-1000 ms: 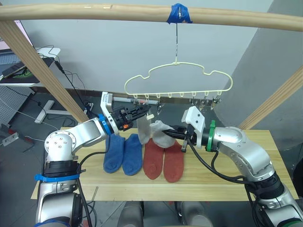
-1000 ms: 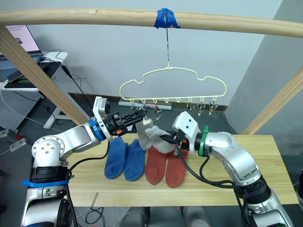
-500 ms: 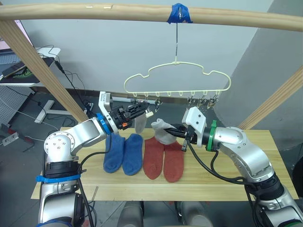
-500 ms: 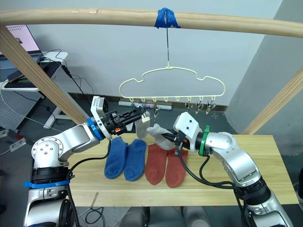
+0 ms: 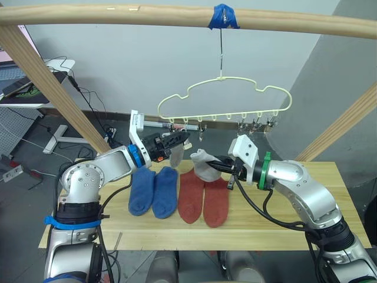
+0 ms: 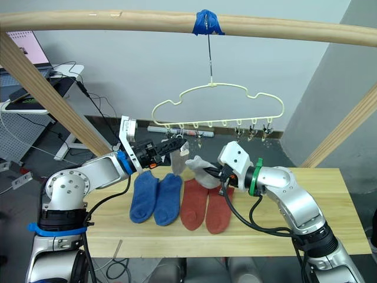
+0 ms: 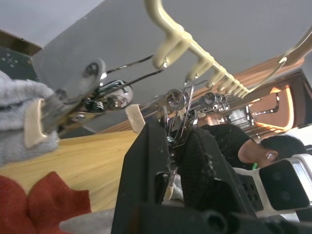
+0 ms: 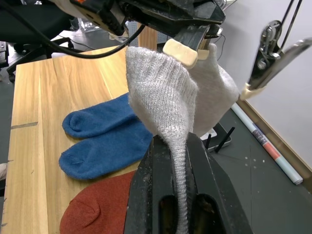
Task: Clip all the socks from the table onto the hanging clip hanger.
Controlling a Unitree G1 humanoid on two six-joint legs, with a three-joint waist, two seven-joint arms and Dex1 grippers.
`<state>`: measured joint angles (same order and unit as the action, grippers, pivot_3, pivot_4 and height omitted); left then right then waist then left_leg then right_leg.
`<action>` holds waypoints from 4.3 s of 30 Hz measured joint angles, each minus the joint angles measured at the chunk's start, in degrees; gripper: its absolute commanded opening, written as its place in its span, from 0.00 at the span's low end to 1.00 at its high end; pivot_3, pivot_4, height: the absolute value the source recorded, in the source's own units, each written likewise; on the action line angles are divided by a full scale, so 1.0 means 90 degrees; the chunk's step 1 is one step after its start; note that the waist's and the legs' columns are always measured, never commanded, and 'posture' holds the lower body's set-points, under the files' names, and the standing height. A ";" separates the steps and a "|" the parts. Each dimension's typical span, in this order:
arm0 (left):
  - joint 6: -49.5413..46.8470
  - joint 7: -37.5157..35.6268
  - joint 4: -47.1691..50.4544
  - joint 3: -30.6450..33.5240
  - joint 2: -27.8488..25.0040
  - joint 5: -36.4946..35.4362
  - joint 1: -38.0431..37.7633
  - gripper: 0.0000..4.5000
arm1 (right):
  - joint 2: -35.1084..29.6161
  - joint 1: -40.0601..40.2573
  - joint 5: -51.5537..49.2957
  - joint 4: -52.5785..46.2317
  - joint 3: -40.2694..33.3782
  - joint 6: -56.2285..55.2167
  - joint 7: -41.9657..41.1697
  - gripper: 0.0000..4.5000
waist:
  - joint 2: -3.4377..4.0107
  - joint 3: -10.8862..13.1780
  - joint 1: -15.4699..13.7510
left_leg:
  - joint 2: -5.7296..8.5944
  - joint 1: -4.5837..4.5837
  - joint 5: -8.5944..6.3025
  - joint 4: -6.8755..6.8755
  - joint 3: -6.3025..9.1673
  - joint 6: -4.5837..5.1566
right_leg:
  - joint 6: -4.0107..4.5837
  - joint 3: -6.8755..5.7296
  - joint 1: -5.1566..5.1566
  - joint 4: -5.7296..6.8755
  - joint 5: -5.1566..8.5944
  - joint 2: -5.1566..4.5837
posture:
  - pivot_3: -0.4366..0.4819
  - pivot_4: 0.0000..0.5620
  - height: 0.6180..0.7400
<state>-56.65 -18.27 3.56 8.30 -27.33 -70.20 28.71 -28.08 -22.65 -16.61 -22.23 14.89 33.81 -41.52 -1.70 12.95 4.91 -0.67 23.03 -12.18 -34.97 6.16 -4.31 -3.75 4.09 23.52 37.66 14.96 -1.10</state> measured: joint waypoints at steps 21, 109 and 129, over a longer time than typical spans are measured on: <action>0.3973 -0.1115 0.0337 -0.1471 0.0585 0.4882 -0.0987 0.95 | -0.0361 0.0280 -0.0254 -0.0380 -0.0779 -0.0119 -0.0086 0.00 | -0.0002 0.0039 -0.0014 | 0.0001 0.0003 -0.0001 0.0000 -0.0005 0.0001 | 0.0000 0.0003 -0.0002 -0.0007 0.0000 -0.0005 | 0.34 0.40 1.00; 0.7447 0.0268 -0.2721 -0.0890 0.2301 0.7195 0.0544 0.07 | -0.0334 -0.0033 -0.0987 -0.0755 -0.1225 -0.0472 -0.0208 0.00 | -0.0003 0.0039 0.0036 | 0.0004 -0.0006 0.0001 -0.0018 0.0000 0.0002 | -0.0005 -0.0002 -0.0014 0.0021 -0.0005 -0.0001 | 0.28 0.39 1.00; 0.0379 -0.0178 -0.0823 0.0716 0.1729 0.2904 0.0896 0.03 | -0.0592 -0.0457 0.1251 0.1342 0.0447 -0.1652 -0.0362 0.00 | -0.0001 0.0038 0.0297 | -0.0003 -0.0032 0.0004 -0.0027 0.0007 0.0006 | -0.0007 -0.0003 -0.0023 0.0055 -0.0004 0.0008 | 0.33 0.36 1.00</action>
<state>-53.24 -19.88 -3.85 14.75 -11.77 -44.06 36.78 -33.41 -26.76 -5.35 -10.15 18.91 18.94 -44.77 -1.71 13.29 7.58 -0.70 22.75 -12.14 -35.21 6.22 -4.25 -3.81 4.06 23.32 38.15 14.92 -1.02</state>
